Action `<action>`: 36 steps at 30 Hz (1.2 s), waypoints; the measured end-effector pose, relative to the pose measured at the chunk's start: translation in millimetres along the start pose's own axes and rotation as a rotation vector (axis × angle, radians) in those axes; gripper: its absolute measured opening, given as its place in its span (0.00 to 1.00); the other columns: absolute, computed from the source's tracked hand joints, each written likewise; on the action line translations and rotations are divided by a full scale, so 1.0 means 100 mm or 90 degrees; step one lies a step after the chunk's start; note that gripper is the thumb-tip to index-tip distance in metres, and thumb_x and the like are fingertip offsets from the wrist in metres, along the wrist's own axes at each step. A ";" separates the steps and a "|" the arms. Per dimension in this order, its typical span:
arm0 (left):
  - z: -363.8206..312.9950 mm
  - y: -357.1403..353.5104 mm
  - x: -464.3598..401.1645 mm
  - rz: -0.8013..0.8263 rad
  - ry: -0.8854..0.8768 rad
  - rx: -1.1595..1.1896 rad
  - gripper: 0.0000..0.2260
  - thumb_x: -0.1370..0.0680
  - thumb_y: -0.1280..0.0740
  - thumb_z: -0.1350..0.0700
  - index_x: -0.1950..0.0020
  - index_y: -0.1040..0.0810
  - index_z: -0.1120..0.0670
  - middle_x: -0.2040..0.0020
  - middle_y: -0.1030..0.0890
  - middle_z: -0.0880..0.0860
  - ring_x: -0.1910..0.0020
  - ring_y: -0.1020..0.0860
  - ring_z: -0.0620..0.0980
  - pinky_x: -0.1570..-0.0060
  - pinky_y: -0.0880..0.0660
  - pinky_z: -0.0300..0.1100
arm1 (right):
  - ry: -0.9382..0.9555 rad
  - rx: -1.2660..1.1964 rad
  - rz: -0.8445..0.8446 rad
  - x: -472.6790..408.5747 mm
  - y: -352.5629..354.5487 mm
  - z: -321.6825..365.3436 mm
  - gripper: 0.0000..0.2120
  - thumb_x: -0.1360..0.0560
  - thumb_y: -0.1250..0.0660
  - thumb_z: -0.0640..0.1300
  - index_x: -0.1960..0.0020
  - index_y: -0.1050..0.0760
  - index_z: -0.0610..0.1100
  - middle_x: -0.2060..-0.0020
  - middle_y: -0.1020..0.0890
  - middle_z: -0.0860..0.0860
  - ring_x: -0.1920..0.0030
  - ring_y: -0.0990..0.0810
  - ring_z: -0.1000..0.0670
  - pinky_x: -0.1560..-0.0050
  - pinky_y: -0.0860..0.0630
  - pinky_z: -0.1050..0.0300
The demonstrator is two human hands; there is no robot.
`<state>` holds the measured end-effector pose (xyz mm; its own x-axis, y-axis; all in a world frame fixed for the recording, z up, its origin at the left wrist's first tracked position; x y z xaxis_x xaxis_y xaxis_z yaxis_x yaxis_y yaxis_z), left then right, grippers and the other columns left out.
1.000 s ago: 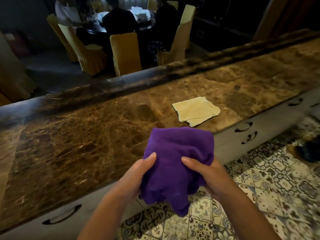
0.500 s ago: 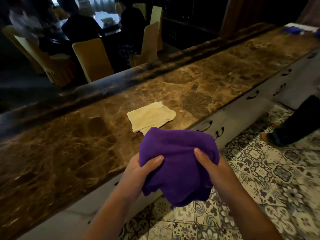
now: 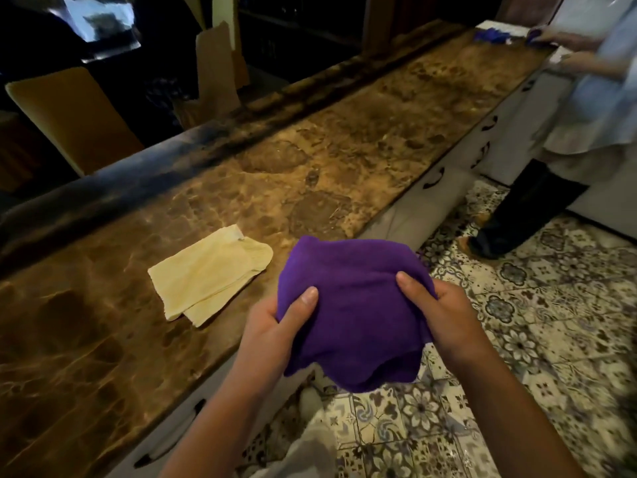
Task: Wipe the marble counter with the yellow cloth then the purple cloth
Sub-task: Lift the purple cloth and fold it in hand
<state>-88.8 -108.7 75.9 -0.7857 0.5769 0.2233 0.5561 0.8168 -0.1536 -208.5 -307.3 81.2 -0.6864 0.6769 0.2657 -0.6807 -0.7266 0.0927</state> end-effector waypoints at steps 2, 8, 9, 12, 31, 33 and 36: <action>-0.01 -0.04 -0.24 0.002 -0.019 -0.002 0.24 0.31 0.27 0.37 0.57 0.19 0.59 0.58 0.16 0.63 0.58 0.20 0.59 0.55 0.26 0.55 | 0.014 0.017 -0.003 -0.25 0.02 0.01 0.32 0.43 0.25 0.73 0.56 0.14 0.47 0.58 0.11 0.45 0.53 0.13 0.43 0.51 0.18 0.47; -0.09 -0.08 -1.00 -0.013 0.039 0.058 0.14 0.26 0.26 0.44 0.57 0.13 0.55 0.58 0.12 0.55 0.59 0.14 0.50 0.61 0.19 0.43 | -0.003 0.048 0.145 -0.97 -0.14 0.27 0.22 0.35 0.25 0.61 0.59 0.16 0.40 0.61 0.12 0.46 0.60 0.13 0.50 0.62 0.19 0.59; -0.11 -0.05 -1.13 -0.026 0.048 0.071 0.15 0.27 0.27 0.43 0.57 0.13 0.56 0.57 0.11 0.56 0.58 0.13 0.51 0.60 0.18 0.44 | -0.003 0.066 0.148 -1.11 -0.19 0.32 0.16 0.32 0.27 0.56 0.59 0.15 0.43 0.61 0.11 0.47 0.59 0.12 0.50 0.62 0.20 0.60; -0.17 0.07 -1.51 -0.070 0.066 0.040 0.16 0.27 0.29 0.38 0.55 0.11 0.48 0.52 0.11 0.56 0.47 0.14 0.59 0.45 0.19 0.56 | 0.013 0.129 0.118 -1.53 -0.30 0.49 0.10 0.27 0.28 0.51 0.58 0.14 0.45 0.59 0.11 0.49 0.57 0.13 0.52 0.59 0.19 0.59; -0.01 0.31 -2.54 -0.494 0.054 -0.304 0.26 0.19 0.35 0.42 0.71 0.32 0.55 0.75 0.32 0.46 0.74 0.36 0.43 0.72 0.38 0.39 | 0.339 0.577 0.443 -3.99 -1.24 0.50 0.35 0.27 0.43 0.71 0.69 0.26 0.40 0.76 0.23 0.48 0.70 0.22 0.45 0.64 0.26 0.42; 0.06 0.25 -2.61 -0.533 0.085 -0.328 0.26 0.19 0.35 0.41 0.72 0.33 0.53 0.77 0.34 0.46 0.74 0.37 0.44 0.71 0.38 0.40 | 0.340 0.618 0.481 -4.15 -1.27 0.46 0.34 0.28 0.43 0.71 0.71 0.28 0.41 0.76 0.23 0.47 0.69 0.22 0.42 0.65 0.27 0.42; 0.14 0.16 -2.62 -0.601 0.112 -0.356 0.26 0.20 0.34 0.40 0.70 0.34 0.54 0.76 0.36 0.48 0.73 0.39 0.45 0.69 0.39 0.45 | 0.364 0.704 0.505 -4.26 -1.29 0.42 0.32 0.25 0.42 0.70 0.72 0.30 0.43 0.75 0.23 0.47 0.68 0.22 0.40 0.66 0.28 0.45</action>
<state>122.0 -247.2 1.0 -0.9331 -0.3210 0.1624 -0.1665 0.7856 0.5960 182.8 -506.8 -3.3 -0.9620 -0.1690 0.2142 0.2693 -0.4612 0.8454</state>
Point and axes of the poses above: each hand's wrist, its own x-axis away from the middle knuckle, its own y-axis out of the back of the hand, z = x × y, the point moved 3 cm from there along -x, towards the middle knuckle
